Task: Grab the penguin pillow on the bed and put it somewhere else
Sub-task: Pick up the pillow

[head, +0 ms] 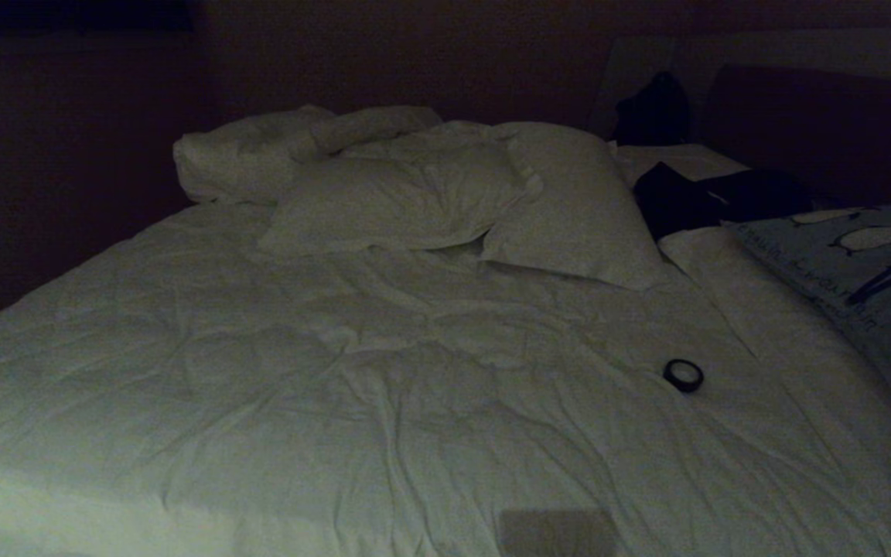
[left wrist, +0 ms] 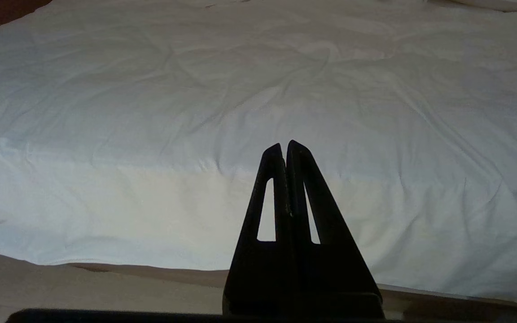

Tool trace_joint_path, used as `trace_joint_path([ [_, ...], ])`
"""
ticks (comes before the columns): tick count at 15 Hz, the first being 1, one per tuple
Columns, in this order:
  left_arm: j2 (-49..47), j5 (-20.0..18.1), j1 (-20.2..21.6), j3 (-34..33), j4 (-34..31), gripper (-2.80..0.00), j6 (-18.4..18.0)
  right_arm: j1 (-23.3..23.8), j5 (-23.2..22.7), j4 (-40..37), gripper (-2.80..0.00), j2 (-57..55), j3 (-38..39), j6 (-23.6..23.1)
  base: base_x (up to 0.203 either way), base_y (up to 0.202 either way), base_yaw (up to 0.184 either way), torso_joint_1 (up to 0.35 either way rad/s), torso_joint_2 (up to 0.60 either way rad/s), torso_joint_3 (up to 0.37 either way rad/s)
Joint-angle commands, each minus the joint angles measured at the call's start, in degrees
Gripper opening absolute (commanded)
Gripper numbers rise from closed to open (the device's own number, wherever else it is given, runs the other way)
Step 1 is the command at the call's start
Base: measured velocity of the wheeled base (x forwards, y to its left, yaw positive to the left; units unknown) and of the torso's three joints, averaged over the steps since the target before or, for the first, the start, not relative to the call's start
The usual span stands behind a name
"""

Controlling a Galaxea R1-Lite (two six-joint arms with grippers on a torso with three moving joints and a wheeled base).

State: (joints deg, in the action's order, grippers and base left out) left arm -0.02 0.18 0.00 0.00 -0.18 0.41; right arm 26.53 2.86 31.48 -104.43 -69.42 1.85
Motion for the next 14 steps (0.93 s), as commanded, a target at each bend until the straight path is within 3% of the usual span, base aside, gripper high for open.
trace_joint_path([
  [1, 0.0, 0.1, 0.0, -0.1, 0.0, -2.8, 0.0, 1.5, 0.0, 0.3, 0.0, -1.2, -0.2, -2.1, 0.0, 0.0, 0.0, 0.0, 0.0, 0.0],
  [6, 0.0, 0.0, 0.0, -0.1, 0.0, -2.8, 0.0, 3.7, 0.3, 0.6, 0.0, -0.9, 0.2, -5.6, 0.0, 0.0, 0.0, 0.0, 0.0, 0.0],
  [10, 0.0, 0.1, 0.0, -0.1, 0.1, -2.8, -0.3, 4.1, 3.4, 4.8, 0.0, -0.2, 1.2, -8.7, 0.0, 0.0, 0.0, 0.0, 0.0, 0.0],
  [14, 0.0, 0.1, 0.0, -0.1, 0.1, -2.8, -0.3, 5.0, 3.5, 6.0, 0.0, 0.1, 1.3, -9.1, 0.0, 0.0, 0.0, 0.0, 0.0, 0.0],
])
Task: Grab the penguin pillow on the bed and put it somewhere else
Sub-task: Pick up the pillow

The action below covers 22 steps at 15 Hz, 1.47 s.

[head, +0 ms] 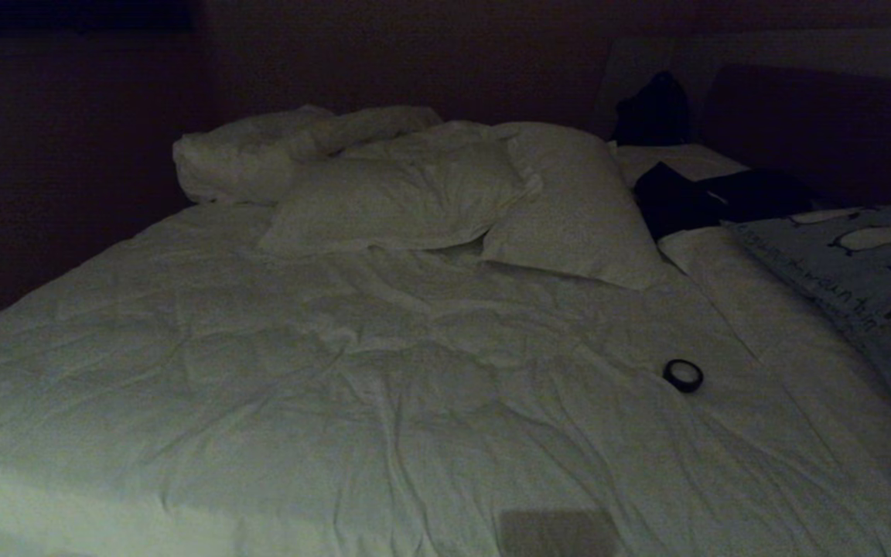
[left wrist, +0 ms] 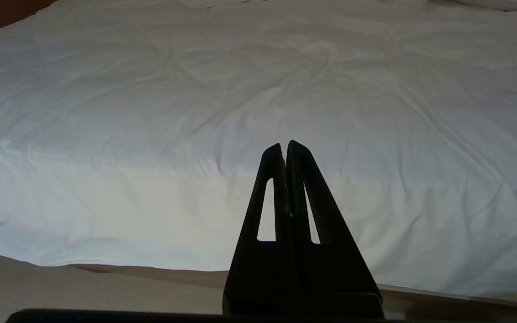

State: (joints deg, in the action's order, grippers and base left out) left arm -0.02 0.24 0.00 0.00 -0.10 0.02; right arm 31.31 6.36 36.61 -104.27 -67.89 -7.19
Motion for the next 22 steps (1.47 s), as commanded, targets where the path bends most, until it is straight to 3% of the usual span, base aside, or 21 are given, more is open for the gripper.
trace_joint_path([
  [1, 0.0, 0.0, 0.0, -0.1, 0.0, -2.8, 0.0, 0.7, 0.1, 0.8, 0.0, -1.0, -0.4, 0.0, 0.0, 0.0, 0.0, 0.0, 0.0, 0.0],
  [15, 0.0, 0.0, -0.1, -0.1, 0.0, -2.8, 0.0, 2.1, -0.4, -3.7, 0.0, -20.7, -9.9, 1.6, 0.0, 0.0, 0.0, 0.0, 0.0, 0.0],
  [20, 0.0, 0.0, 0.0, -0.1, 0.0, -2.8, 0.0, 2.1, -0.5, -5.6, 0.0, -21.0, -10.2, 1.8, 0.0, 0.0, 0.0, 0.0, 0.0, 0.0],
  [21, 0.0, -0.1, 0.0, -0.1, 0.0, -2.8, 0.0, 2.0, -0.5, -6.1, -2.8, -21.0, -10.2, 1.8, 0.0, 0.0, 0.0, 0.0, 0.0, 0.0],
  [22, 0.0, 0.0, 0.0, -0.1, 0.0, -2.8, 0.1, 2.0, -0.5, -6.2, -2.8, -21.0, -10.2, 1.8, 0.0, 0.0, 0.0, 0.0, 0.0, 0.0],
])
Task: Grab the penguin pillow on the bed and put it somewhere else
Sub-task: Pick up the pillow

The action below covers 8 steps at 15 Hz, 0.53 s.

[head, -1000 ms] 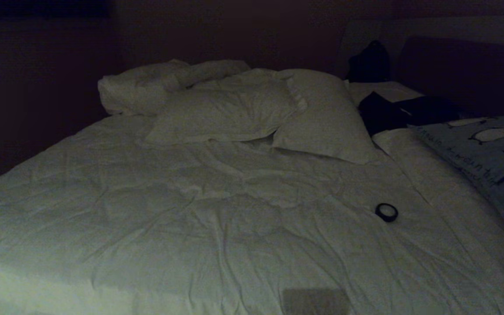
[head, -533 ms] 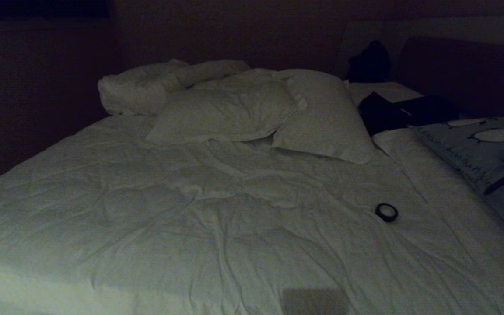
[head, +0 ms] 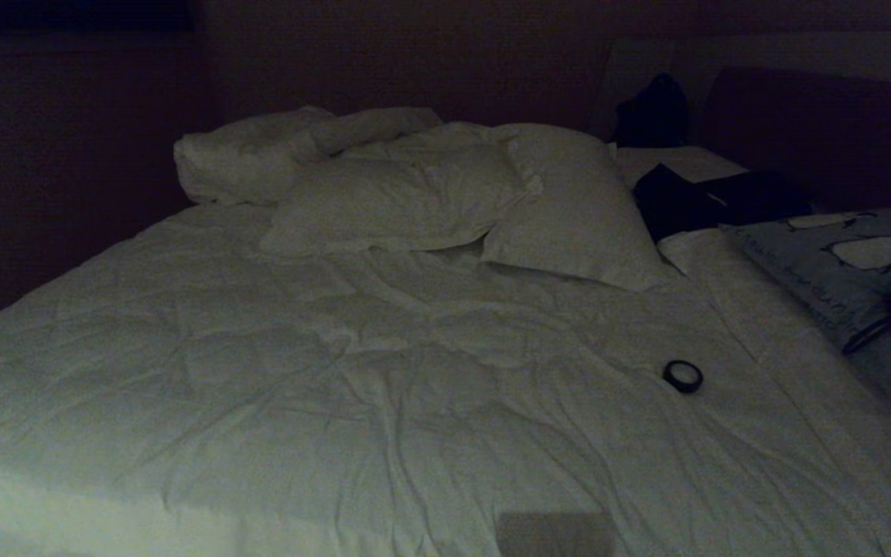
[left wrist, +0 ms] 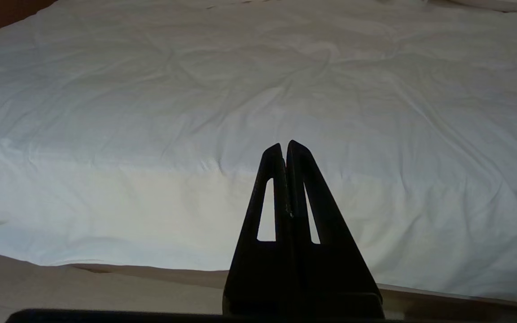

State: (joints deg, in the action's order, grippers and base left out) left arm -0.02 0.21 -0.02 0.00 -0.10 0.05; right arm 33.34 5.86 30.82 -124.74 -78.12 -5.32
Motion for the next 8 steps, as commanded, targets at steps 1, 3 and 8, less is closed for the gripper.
trace_joint_path([
  [1, 0.0, 0.1, 0.0, -0.1, 0.0, -2.8, 0.0, 0.0, 0.0, -0.4, -2.8, -0.6, 0.0, 0.0, 0.0, 0.0, 0.0, 0.0, 0.0, 0.0],
  [3, 0.0, 0.1, 0.0, -0.1, 0.0, -2.8, 0.0, -0.2, 0.4, -0.3, -2.8, -0.3, -0.1, 0.2, 0.0, 0.0, 0.0, 0.0, 0.0, 0.0],
  [8, 0.0, 0.1, 0.0, -0.1, 0.0, -2.8, 0.0, -0.4, 0.5, -0.4, -2.8, 3.9, -0.1, 3.7, 0.0, 0.0, 0.0, 0.0, 0.0, 0.0],
])
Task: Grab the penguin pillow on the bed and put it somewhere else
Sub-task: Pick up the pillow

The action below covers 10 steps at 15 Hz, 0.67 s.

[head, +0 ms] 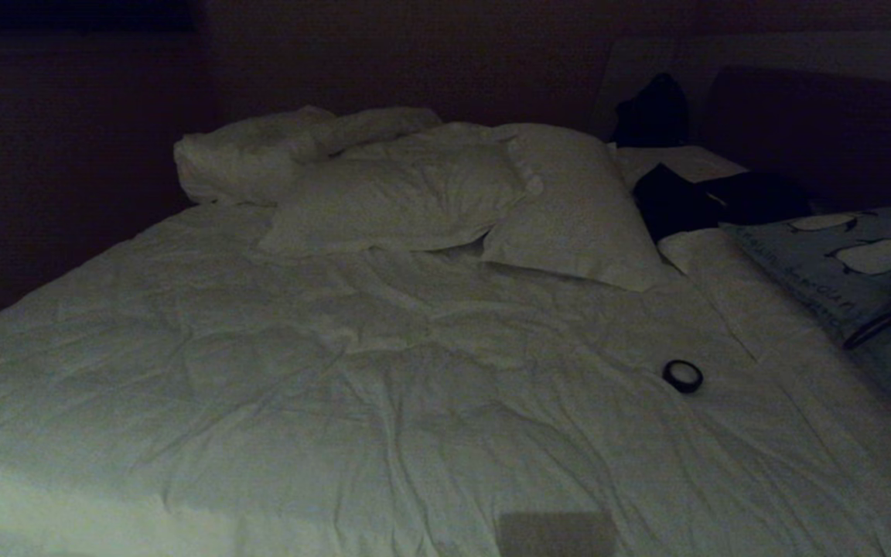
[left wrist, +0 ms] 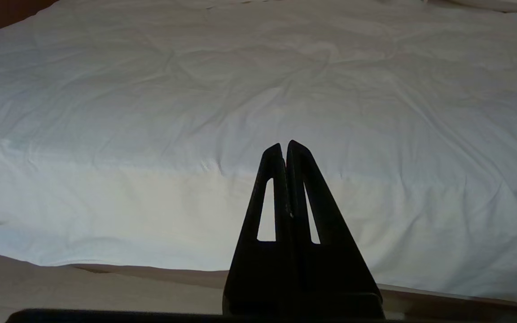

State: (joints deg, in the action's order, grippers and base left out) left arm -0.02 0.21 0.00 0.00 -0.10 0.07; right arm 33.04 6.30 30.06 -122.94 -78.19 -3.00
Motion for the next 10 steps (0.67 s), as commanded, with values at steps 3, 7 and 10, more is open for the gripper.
trace_joint_path([
  [3, 0.0, 0.1, 0.0, -0.1, 0.0, -2.8, 0.0, -0.2, 0.0, 0.1, -2.8, 6.2, 0.0, 4.5, 0.0, 0.0, 0.0, 0.0, 0.0, 0.0],
  [7, 0.0, 0.1, 0.0, -0.1, 0.0, -2.8, 0.0, -0.5, 0.0, 0.2, -2.8, 7.7, 0.3, 5.8, 0.0, 0.0, 0.0, 0.0, 0.0, 0.0],
  [10, 0.0, 0.1, 0.0, -0.1, 0.0, -2.8, 0.0, -0.6, 0.0, 0.1, -2.8, 8.8, 0.4, 6.1, 0.0, 0.0, 0.0, 0.0, 0.0, 0.0],
])
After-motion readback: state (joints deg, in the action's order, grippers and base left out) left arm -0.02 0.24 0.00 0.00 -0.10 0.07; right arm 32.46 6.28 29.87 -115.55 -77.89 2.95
